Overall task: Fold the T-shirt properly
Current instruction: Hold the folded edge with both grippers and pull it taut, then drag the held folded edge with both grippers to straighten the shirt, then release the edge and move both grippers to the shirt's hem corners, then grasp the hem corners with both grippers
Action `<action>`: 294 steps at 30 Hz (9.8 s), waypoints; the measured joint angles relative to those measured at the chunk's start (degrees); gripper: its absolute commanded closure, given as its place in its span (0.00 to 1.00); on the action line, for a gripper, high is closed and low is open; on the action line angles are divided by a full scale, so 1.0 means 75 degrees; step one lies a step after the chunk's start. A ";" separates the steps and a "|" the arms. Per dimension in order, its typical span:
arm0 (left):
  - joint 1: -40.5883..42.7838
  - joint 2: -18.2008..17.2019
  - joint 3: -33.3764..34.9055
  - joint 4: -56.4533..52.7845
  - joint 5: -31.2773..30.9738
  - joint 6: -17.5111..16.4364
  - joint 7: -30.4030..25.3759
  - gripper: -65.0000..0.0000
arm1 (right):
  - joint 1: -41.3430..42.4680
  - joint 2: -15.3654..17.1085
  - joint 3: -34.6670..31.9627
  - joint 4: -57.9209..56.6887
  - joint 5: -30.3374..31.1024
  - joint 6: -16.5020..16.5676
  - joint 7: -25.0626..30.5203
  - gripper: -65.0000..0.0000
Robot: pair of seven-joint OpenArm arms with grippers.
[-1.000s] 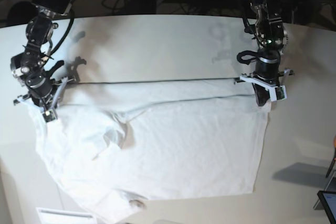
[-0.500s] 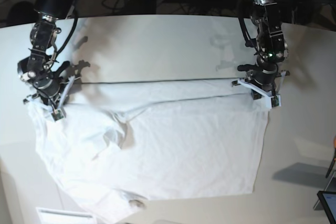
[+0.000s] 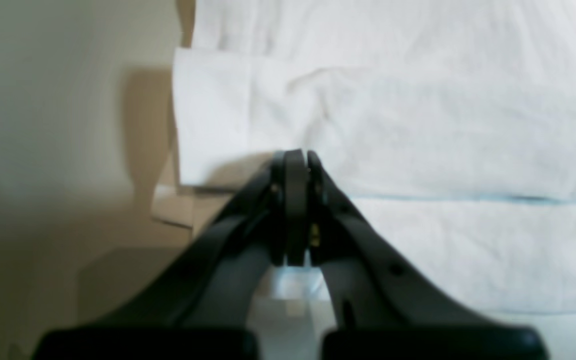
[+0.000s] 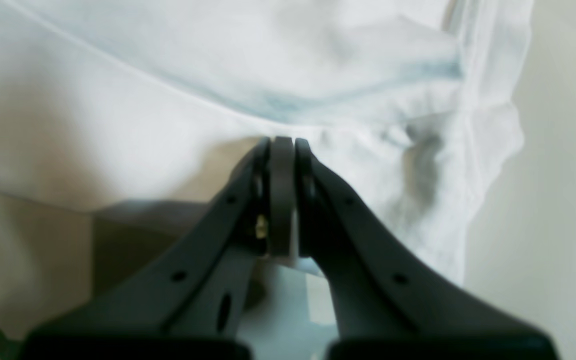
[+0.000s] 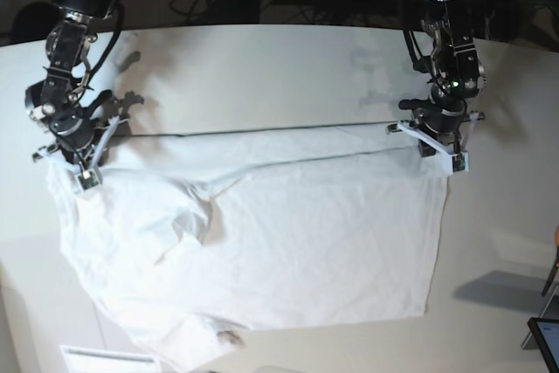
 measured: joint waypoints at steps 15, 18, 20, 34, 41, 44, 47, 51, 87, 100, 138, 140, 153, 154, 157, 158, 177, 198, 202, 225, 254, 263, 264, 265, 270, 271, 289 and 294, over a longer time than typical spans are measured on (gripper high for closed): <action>0.0058 -0.0195 -0.0323 -0.0003 -0.0044 -0.0061 0.0146 1.00 | -0.1195 -0.0076 -0.0012 0.1049 0.0166 0.0044 0.0090 0.97; 0.0277 -0.0370 -0.0262 0.0157 -0.0064 -0.0085 0.0152 1.00 | -0.1434 -0.0073 -0.0017 0.1326 0.0198 0.0099 -0.0172 0.97; 0.0519 -0.0370 -0.0277 0.0431 -0.0012 -0.0050 0.0242 1.00 | -0.1536 -0.0087 -0.0017 0.1495 0.0192 0.0102 -0.0388 0.97; 0.1644 -0.0391 -0.0335 0.1515 0.0070 0.0023 0.0417 1.00 | -0.2532 -0.0280 0.0000 0.2232 0.0111 -0.0044 -0.0402 0.97; 0.1830 -0.0350 -0.0350 0.1649 0.0096 0.0023 0.0443 1.00 | -0.2742 -0.0239 0.0017 0.2299 0.0131 -0.0044 -0.0297 0.97; 0.1894 -0.0341 -0.0393 0.2244 0.0090 0.0026 0.0545 1.00 | -0.2739 -0.0236 0.0015 0.2299 0.0137 -0.0044 -0.0315 0.97; 0.1781 -0.0332 -0.0586 0.2774 0.0038 0.0009 0.0326 1.00 | -0.2716 -0.0239 0.0015 0.2302 0.0140 -0.0038 -0.0338 0.97; 0.1381 -0.0321 -0.0592 0.2500 0.0067 0.0026 0.0554 1.00 | -0.2667 -0.0256 0.0015 0.2308 0.0105 -0.0017 -0.0425 0.97; 0.2728 -0.0248 -0.1020 0.1830 0.0067 0.0006 0.0335 1.00 | -0.3296 -0.0239 0.0405 0.2693 0.0172 0.0099 -0.0414 0.97; 0.3337 -0.0242 -0.1011 0.2451 0.0067 0.0006 0.0423 1.00 | -0.3523 -0.0221 0.0539 0.2731 0.0172 0.0099 -0.0350 0.97; 0.2798 0.0344 -0.1008 0.1830 -0.0041 -0.0017 -0.0207 1.00 | -0.3416 -0.0239 0.0530 0.2975 -0.0035 0.0163 -0.0813 0.97; 0.2879 0.0344 -0.1011 0.1903 -0.0017 -0.0009 -0.0163 1.00 | -0.3418 -0.0239 0.0530 0.2975 -0.0035 0.0160 -0.0813 0.97; 0.2879 0.0297 -0.1011 0.1993 -0.0015 -0.0009 -0.0125 1.00 | -0.3468 -0.0262 0.0539 0.3200 -0.0134 0.0181 -0.0921 0.97; 0.2838 0.0262 -0.1011 0.2049 0.0012 -0.0012 0.0041 1.00 | -0.3468 -0.0262 0.0539 0.3235 -0.0157 0.0166 -0.0950 0.97; 0.2824 0.0259 -0.1011 0.2264 0.0076 0.0003 0.0195 1.00 | -0.3395 -0.0291 0.0539 0.3258 -0.0152 0.0181 -0.0956 0.97; 0.2850 0.0227 -0.1011 0.2369 0.0099 0.0006 0.0213 1.00 | -0.3354 -0.0306 0.0536 0.3276 -0.0149 0.0184 -0.0941 0.97; 0.1565 -0.0070 -0.1026 0.2955 0.0105 0.0026 0.0472 1.00 | -0.0729 0.0102 0.0565 0.2833 -0.0146 0.0143 -0.0047 0.92; -0.0752 0.0003 -0.0941 0.1212 0.2294 -0.0003 0.0455 0.80 | 0.5199 0.0831 0.1160 -0.4430 -0.0099 0.0227 -0.0425 0.70; -0.0682 0.0009 -0.1011 0.1212 0.2305 0.0003 0.0452 0.80 | 0.6164 0.1381 0.1641 -0.6102 -0.0189 0.0157 -0.0114 0.68; -0.0137 0.0026 -0.1026 0.1370 0.2323 0.0000 0.0408 0.81 | 0.6120 0.2384 0.2769 -0.9766 -0.0224 -0.0455 0.2142 0.22; -0.1734 0.0015 -0.1055 -0.0134 0.2320 -0.0012 0.0490 0.59 | 0.6015 0.1964 0.2226 -0.9731 -0.0119 -0.0446 0.2317 0.88; -0.3620 -0.0265 -0.1037 -0.2294 0.0303 0.0000 0.0420 0.23 | 0.6000 0.1958 0.2212 -0.9739 -0.0119 -0.0423 0.2323 0.89; -0.3844 -0.0393 -0.1040 -0.2702 -0.0064 0.0000 0.0405 0.23 | 0.6000 0.1953 0.2215 -0.9739 -0.0117 -0.0425 0.2326 0.89; -0.4086 -0.0490 -0.1046 -0.3171 -0.0289 0.0000 0.0373 0.22 | 0.5998 0.1955 0.2215 -0.9739 -0.0111 -0.0423 0.2331 0.89; -0.5007 -0.0801 -0.0976 -0.5187 -0.0705 0.0055 -0.0705 0.22 | 0.5998 0.1953 0.2215 -0.9739 -0.0114 -0.0414 0.2334 0.89; -0.5155 -0.0819 -0.0976 -0.5549 -0.0595 0.0058 -0.0857 0.22 | 0.5992 0.1955 0.2215 -0.9739 -0.0114 -0.0411 0.2334 0.89; -0.7187 -0.0644 -0.0973 -0.9530 0.1862 -0.1207 -0.2337 0.23 | 0.5995 0.1964 0.2212 -0.9739 -0.0122 -0.0385 0.2326 0.89; -0.7254 -0.0085 -0.0968 -0.9535 0.2294 -0.1221 -0.2500 0.23 | 0.5995 0.1964 0.2212 -0.9739 -0.0119 -0.0385 0.2326 0.89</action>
